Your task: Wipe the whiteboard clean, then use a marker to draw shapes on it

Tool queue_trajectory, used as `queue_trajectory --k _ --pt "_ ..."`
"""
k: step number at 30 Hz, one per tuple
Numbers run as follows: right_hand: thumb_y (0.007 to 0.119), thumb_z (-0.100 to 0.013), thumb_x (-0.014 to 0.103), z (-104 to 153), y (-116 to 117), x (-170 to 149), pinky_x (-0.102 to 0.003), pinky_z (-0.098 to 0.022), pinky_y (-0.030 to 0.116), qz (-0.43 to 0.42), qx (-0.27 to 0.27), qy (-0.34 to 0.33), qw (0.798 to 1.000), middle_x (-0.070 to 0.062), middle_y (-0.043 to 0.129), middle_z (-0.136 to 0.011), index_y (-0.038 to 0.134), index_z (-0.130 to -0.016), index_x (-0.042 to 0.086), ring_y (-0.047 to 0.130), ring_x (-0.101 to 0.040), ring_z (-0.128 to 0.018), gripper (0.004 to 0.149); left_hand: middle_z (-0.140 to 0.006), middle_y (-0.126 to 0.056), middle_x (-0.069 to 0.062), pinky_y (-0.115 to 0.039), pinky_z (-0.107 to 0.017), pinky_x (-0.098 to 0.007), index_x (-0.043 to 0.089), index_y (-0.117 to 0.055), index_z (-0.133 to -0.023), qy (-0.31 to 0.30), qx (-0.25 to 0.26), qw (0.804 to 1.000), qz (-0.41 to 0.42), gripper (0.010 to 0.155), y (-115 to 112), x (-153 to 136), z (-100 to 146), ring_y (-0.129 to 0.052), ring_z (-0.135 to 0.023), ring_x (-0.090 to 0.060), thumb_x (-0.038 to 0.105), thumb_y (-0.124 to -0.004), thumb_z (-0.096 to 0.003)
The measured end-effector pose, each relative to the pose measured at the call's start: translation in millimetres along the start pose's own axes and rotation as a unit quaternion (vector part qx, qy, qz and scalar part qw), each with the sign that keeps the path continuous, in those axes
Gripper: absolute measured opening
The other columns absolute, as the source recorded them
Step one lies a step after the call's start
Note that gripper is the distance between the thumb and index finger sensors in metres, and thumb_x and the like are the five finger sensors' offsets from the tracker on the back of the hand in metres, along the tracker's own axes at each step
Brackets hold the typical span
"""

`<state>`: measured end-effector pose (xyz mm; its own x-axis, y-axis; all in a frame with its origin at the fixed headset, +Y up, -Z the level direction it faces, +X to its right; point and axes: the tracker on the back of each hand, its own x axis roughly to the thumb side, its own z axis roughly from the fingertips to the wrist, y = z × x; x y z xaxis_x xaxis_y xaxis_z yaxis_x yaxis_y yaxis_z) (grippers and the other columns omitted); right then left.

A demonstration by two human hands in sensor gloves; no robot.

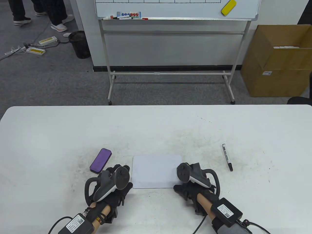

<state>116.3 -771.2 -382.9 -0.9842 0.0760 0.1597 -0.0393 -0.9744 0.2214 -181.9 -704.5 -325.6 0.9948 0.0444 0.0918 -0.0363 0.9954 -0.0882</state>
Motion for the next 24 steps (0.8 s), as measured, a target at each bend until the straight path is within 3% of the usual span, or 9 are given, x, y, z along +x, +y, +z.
queue_trajectory --k 4,9,13,20,24 --pt "0.078 -0.033 0.061 6 -15 -9 -0.056 -0.07 0.063 -0.075 -0.05 0.007 0.996 -0.006 0.062 -0.11 0.06 -0.103 0.026 0.067 -0.034 -0.104 0.08 -0.114 -0.063 0.0 -0.061 -0.075 -0.062 0.034 -0.061 -0.102 -0.008 0.01 1.0 0.004 0.07 -14 -1 1 -0.068 -0.106 -0.033 0.056 -0.074 -0.0365" --pt "0.082 -0.034 0.058 10 -28 -19 -0.053 -0.069 0.067 -0.114 -0.094 0.039 0.988 -0.006 0.068 -0.107 0.066 -0.101 0.025 0.073 -0.034 -0.101 0.076 -0.115 -0.062 0.0 -0.058 -0.076 -0.063 0.034 -0.062 -0.102 -0.017 0.021 0.999 0.029 0.07 -14 -3 -5 -0.067 -0.107 -0.032 0.055 -0.074 -0.0365" --pt "0.083 -0.033 0.057 11 -45 -34 -0.05 -0.067 0.07 -0.084 -0.122 0.073 0.986 -0.006 0.07 -0.107 0.067 -0.1 0.025 0.077 -0.033 -0.099 0.076 -0.115 -0.062 0.0 -0.057 -0.076 -0.064 0.034 -0.062 -0.102 -0.039 0.011 0.999 0.036 0.07 -14 -6 -3 -0.067 -0.107 -0.032 0.056 -0.074 -0.0364" --pt "0.09 -0.033 0.05 -16 -73 -104 -0.039 -0.052 0.081 -0.088 -0.129 0.229 0.961 -0.008 0.082 -0.095 0.075 -0.095 0.023 0.091 -0.031 -0.08 0.069 -0.115 -0.063 -0.002 -0.055 -0.076 -0.065 0.033 -0.062 -0.102 -0.071 -0.014 0.996 0.051 0.07 -13 0 -2 -0.065 -0.108 -0.034 0.056 -0.074 -0.0368" --pt "0.091 -0.032 0.05 -40 -69 -125 -0.035 -0.045 0.084 0.004 -0.121 0.268 0.956 -0.006 0.087 -0.09 0.077 -0.093 0.024 0.097 -0.026 -0.071 0.068 -0.115 -0.062 -0.002 -0.054 -0.076 -0.066 0.033 -0.062 -0.102 -0.091 -0.027 0.995 0.041 0.071 -14 8 1 -0.064 -0.108 -0.035 0.056 -0.073 -0.0368"
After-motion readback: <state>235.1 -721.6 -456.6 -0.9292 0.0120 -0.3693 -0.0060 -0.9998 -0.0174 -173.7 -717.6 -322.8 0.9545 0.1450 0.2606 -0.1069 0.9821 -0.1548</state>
